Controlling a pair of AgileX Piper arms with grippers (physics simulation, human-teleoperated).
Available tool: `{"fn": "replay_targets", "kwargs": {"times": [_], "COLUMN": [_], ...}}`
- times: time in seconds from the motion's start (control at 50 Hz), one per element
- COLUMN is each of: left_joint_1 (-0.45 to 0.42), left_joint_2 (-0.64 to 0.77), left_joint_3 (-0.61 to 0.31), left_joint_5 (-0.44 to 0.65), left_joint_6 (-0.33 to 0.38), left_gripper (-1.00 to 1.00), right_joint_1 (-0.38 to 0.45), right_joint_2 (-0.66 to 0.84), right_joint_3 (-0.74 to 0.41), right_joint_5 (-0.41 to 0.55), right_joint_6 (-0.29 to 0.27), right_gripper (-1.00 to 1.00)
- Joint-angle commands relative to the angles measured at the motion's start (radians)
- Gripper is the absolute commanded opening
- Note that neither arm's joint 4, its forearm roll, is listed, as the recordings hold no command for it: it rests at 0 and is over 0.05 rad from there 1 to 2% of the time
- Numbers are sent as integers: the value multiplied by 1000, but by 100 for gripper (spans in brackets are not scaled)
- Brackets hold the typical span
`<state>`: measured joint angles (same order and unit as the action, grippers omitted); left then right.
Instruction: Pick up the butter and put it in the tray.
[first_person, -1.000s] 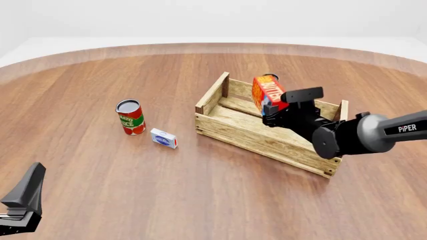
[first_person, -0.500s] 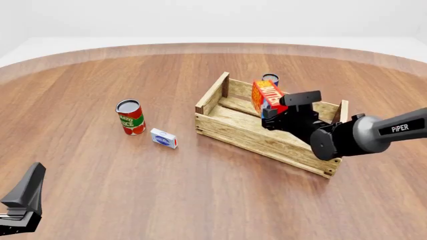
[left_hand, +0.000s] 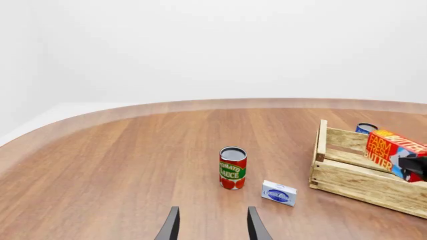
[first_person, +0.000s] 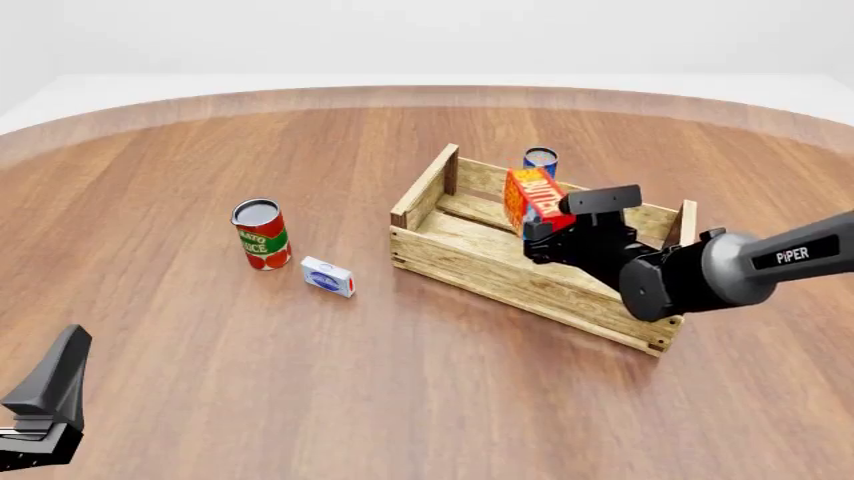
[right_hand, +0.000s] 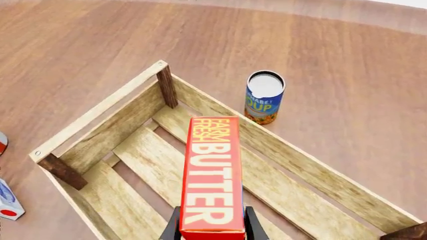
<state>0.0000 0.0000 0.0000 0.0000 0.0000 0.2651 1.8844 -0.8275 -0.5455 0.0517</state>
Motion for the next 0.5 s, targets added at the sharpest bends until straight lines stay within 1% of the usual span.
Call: {"fn": "replay_targets", "kwargs": {"times": [0.02,0.14,0.5], "left_joint_1": [0,0,0], "left_joint_2": [0,0,0], "left_joint_3": [0,0,0], "left_joint_5": [0,0,0], "left_joint_6": [0,0,0], "left_gripper": [100,100,100], "right_joint_1": [-3,4,7], "right_joint_2": [3,2,-28], "right_joint_3": [-28,-22,-11], "right_joint_5": [10,6,13], "right_joint_6": [28,36,32], "right_gripper": [100,100,100]}}
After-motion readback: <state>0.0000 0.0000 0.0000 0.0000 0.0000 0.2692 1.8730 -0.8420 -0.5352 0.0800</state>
